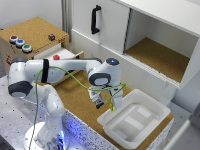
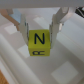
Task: Put the grasped yellow object inside the box
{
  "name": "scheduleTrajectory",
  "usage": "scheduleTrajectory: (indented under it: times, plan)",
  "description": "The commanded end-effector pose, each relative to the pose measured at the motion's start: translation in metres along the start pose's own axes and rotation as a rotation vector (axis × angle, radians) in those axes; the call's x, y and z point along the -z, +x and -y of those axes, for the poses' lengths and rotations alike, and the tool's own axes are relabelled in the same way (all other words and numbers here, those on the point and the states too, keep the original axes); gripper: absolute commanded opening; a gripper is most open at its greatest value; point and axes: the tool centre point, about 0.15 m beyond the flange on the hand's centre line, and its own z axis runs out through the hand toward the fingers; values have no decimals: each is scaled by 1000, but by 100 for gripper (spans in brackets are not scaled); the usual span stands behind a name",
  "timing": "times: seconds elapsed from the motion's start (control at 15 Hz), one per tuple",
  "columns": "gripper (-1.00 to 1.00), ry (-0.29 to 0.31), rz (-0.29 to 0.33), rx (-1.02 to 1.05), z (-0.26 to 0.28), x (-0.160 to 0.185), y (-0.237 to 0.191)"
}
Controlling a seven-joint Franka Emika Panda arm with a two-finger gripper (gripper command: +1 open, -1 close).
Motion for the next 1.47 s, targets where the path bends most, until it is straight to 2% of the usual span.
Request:
scheduleTrajectory:
  times: [0.0,0.4,0.8,0.87,1.2,1.4]
  plan:
    - [-100,23,-40,-191,-5,-43,27]
    - [-100,128,-122,-358,8,-109,44]
    - [-100,139,-116,-398,22,-132,65]
    - [100,135,-108,-387,19,-129,67]
    - [100,134,-131,-401,18,-86,61]
    - [100,134,-131,-401,18,-86,61]
